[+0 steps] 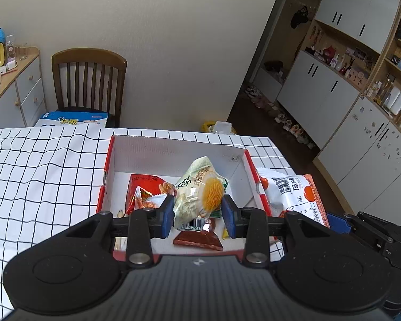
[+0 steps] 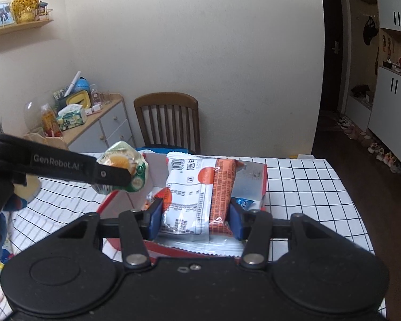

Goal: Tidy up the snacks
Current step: 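Lift and carry the white-orange packet and egg pastry over the red box with both tools, then open both tools to drop the packet and pastry into the box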

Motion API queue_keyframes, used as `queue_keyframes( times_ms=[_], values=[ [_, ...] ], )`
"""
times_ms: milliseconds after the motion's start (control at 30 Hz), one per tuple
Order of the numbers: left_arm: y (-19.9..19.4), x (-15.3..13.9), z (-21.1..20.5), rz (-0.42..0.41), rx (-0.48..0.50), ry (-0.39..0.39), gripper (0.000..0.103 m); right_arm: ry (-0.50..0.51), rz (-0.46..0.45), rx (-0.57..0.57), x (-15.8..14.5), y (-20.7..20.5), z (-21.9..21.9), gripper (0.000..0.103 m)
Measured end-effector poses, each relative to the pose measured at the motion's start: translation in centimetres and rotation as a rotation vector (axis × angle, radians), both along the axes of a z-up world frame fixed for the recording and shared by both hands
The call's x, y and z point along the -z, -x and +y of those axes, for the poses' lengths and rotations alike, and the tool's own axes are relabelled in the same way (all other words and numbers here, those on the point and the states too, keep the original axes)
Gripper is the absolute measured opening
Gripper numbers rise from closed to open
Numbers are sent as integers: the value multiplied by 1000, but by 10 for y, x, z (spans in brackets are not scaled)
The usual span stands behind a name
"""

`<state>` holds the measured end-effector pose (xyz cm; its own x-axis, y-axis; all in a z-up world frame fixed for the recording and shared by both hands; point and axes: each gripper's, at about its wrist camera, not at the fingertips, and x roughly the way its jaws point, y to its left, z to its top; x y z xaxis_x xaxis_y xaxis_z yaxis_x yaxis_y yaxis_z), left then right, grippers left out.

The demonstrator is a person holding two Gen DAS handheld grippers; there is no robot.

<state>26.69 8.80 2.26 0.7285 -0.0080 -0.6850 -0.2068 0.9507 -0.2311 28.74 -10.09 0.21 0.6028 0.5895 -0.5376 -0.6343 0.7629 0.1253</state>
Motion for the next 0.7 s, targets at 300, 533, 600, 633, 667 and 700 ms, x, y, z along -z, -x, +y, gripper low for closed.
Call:
queue_keyframes(
  times_ms=[300,533,600,633,667,700],
  values=[
    [-32,21,5,49,2,-26,37,49,11,2,18,-28,12,49],
    [-54,38,5,77,10,-51,36,100,26,0,36,-50,23,49],
    [-60,42,5,82,18,-49,36,129,24,-2,42,-55,29,49],
    [-63,46,5,92,24,-52,36,143,24,-5,46,-58,32,49],
    [-67,50,4,105,27,-60,36,160,28,-10,50,-61,36,49],
    [-70,54,4,117,24,-67,36,177,33,-12,53,-64,39,49]
  ],
)
